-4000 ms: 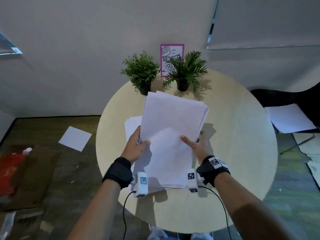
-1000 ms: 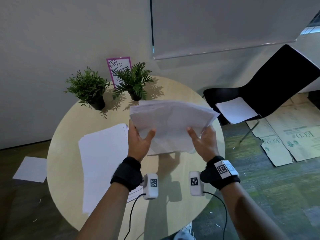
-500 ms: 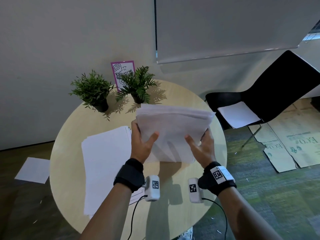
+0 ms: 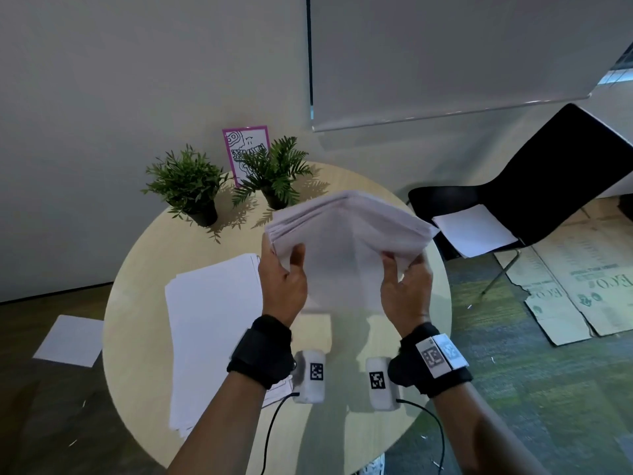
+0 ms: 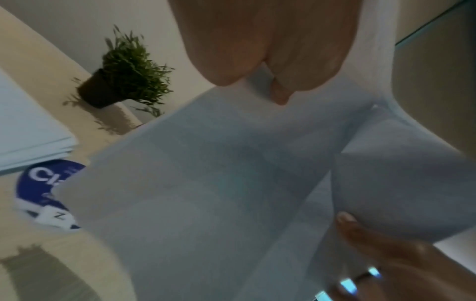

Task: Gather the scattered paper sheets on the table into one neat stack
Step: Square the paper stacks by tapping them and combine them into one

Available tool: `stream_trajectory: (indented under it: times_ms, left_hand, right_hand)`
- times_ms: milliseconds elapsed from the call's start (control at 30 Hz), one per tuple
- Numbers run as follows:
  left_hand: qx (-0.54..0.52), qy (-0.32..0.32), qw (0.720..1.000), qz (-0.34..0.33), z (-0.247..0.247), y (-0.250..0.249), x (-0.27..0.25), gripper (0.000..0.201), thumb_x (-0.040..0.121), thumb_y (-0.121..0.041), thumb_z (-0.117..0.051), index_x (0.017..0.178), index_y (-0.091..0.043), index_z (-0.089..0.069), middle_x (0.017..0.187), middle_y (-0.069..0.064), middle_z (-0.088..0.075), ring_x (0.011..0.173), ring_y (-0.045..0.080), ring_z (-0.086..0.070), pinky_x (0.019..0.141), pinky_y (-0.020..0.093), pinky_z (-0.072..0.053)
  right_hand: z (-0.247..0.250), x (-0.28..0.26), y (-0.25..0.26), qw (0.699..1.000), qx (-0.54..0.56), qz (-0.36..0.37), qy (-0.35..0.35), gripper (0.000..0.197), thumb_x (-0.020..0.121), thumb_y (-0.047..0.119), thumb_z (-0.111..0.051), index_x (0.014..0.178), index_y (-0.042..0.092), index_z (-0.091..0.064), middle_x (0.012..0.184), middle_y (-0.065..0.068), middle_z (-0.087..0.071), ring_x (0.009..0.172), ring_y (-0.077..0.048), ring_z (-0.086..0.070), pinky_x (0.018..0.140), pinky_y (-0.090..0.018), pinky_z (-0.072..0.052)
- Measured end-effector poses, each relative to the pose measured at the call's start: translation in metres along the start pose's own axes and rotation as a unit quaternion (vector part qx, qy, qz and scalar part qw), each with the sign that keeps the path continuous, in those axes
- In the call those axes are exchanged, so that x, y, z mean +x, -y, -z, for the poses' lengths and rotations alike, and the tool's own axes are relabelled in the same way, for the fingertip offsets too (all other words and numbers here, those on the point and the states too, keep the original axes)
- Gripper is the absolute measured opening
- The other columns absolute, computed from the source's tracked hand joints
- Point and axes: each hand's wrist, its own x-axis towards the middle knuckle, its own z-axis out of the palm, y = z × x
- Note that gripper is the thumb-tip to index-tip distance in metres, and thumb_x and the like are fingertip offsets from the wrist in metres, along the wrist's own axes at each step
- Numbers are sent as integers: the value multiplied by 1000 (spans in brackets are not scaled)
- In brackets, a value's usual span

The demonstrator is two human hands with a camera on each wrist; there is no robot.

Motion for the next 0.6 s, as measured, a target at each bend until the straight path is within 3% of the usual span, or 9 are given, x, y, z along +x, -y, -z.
stream_trajectory:
  times_ms: [67,133,200,267,333,433,500,600]
  left_hand:
    - [-17,-17,999,-36,-2,-13,1,39,97,-1,-54,135,0,-43,121,-13,-59,114,1,-57,97,22,-47]
    - [-34,-22,999,-31,-2,-7,-2,46,98,-8,-56,140,-2,-39,129,-3,-58,122,12,-55,103,31,-46]
    - [-37,-10,999,9,0,10,-6,57,93,-17,-63,141,-4,-36,134,8,-54,126,20,-53,106,38,-45]
    - [-23,21,999,41,5,33,-14,56,85,-20,-69,132,-8,-41,127,8,-56,119,17,-56,100,41,-50]
    - [-9,44,997,60,8,50,-21,51,83,-19,-68,128,-12,-44,120,0,-58,110,6,-59,93,33,-54]
    - [3,57,995,81,6,65,-25,50,91,-16,-60,137,-18,-43,124,-10,-58,112,-2,-56,88,12,-47]
    - [4,40,995,91,3,67,-25,43,95,-13,-55,134,-26,-42,121,-11,-58,111,-2,-56,85,9,-45]
    - [-6,18,996,89,0,69,-27,40,99,-11,-52,132,-30,-40,119,-16,-57,107,-10,-55,84,6,-43]
  right_hand:
    - [-2,-2,10,999,9,40,-30,24,93,2,-65,116,2,-58,102,1,-64,94,-5,-59,84,-9,-47]
    - [-4,-7,10,998,7,47,-33,23,93,3,-65,115,2,-57,103,-2,-63,92,-3,-59,84,-6,-47]
    - [-3,-14,-5,1000,-4,16,-1,31,93,8,-66,121,0,-55,106,0,-65,91,1,-61,85,-7,-47]
    - [0,-21,-27,998,1,-43,40,42,89,14,-73,126,4,-55,109,2,-67,98,0,-65,86,-14,-52]
    - [3,-25,-44,996,-11,-69,58,41,85,12,-77,121,8,-56,105,1,-68,96,-1,-66,81,-17,-55]
    - [2,-24,-49,993,-13,-96,65,30,89,5,-69,115,11,-57,96,6,-65,89,-1,-64,71,-7,-50]
    - [-2,-22,-50,992,4,-114,61,25,93,3,-63,114,14,-56,96,7,-64,89,-2,-63,69,-7,-50]
    - [-6,-24,-55,993,-4,-110,49,26,95,4,-62,116,17,-53,99,9,-63,89,7,-62,71,-7,-49]
